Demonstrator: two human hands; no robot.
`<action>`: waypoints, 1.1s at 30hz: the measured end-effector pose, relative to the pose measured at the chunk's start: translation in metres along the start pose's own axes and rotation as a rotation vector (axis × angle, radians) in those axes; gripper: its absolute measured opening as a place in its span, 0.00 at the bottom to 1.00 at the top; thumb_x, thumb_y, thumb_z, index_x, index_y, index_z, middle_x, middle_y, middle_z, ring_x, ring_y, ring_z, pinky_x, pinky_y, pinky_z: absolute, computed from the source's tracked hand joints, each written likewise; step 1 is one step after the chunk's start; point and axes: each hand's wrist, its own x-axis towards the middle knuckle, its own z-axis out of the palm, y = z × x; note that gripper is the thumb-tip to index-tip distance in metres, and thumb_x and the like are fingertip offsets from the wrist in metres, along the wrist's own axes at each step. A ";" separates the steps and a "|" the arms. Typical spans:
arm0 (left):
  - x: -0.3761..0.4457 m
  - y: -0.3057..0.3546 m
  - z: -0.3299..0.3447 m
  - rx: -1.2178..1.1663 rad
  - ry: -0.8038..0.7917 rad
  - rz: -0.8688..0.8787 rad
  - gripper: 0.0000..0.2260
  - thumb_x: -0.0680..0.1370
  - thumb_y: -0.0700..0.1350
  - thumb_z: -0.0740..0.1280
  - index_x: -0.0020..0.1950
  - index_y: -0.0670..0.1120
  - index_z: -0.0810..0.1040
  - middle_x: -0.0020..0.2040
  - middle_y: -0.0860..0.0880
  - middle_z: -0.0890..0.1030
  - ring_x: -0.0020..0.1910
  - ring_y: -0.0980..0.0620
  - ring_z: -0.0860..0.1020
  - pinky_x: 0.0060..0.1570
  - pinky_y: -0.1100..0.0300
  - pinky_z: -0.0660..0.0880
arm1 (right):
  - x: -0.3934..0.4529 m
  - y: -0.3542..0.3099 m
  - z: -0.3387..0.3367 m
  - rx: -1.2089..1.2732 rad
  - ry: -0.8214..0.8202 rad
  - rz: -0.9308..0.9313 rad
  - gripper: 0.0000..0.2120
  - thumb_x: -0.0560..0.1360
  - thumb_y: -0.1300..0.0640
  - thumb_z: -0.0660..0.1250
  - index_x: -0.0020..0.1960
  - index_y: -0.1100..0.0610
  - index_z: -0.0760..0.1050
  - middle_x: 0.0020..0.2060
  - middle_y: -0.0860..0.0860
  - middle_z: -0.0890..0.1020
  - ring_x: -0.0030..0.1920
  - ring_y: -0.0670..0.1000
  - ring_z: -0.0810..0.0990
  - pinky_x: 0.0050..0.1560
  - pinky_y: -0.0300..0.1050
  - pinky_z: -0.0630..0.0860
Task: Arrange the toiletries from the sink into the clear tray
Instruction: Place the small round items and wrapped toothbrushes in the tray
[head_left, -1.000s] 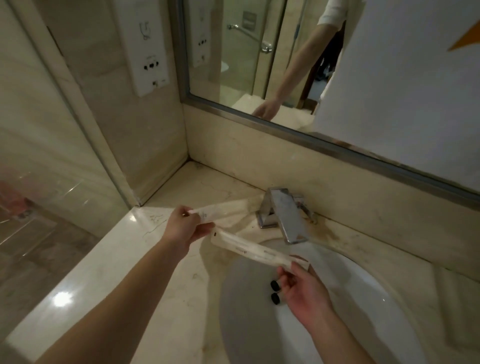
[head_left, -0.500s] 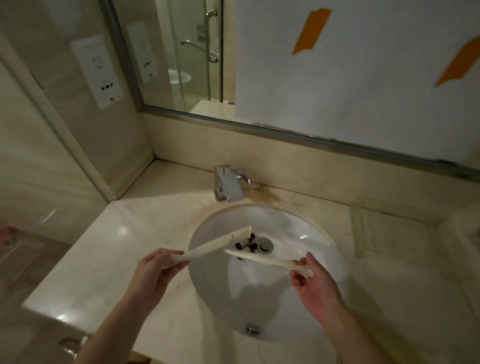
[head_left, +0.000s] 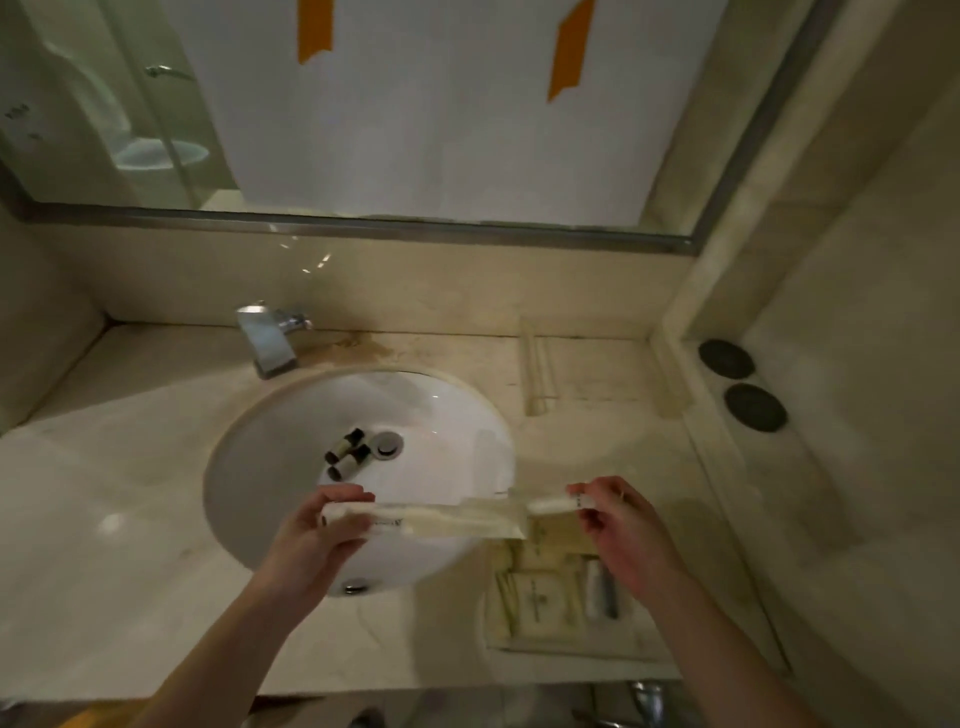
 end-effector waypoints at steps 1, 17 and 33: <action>0.000 -0.004 0.008 -0.031 -0.014 -0.024 0.12 0.73 0.26 0.62 0.45 0.42 0.75 0.47 0.45 0.78 0.44 0.50 0.76 0.34 0.68 0.78 | -0.003 -0.003 -0.011 0.006 0.020 -0.007 0.12 0.76 0.67 0.62 0.35 0.60 0.76 0.37 0.58 0.83 0.35 0.50 0.76 0.37 0.41 0.71; -0.001 -0.058 0.061 -0.225 -0.051 -0.219 0.16 0.71 0.25 0.61 0.50 0.42 0.75 0.48 0.39 0.79 0.47 0.41 0.79 0.40 0.54 0.82 | -0.011 -0.005 -0.114 -0.318 0.034 0.031 0.28 0.71 0.73 0.65 0.65 0.48 0.70 0.48 0.56 0.78 0.43 0.53 0.77 0.36 0.45 0.74; -0.013 -0.071 0.069 -0.199 -0.075 -0.206 0.18 0.69 0.23 0.61 0.50 0.42 0.75 0.51 0.38 0.77 0.50 0.39 0.78 0.41 0.53 0.82 | -0.017 -0.007 -0.111 -0.850 -0.371 0.183 0.17 0.72 0.73 0.64 0.57 0.59 0.75 0.45 0.51 0.78 0.45 0.47 0.76 0.45 0.38 0.75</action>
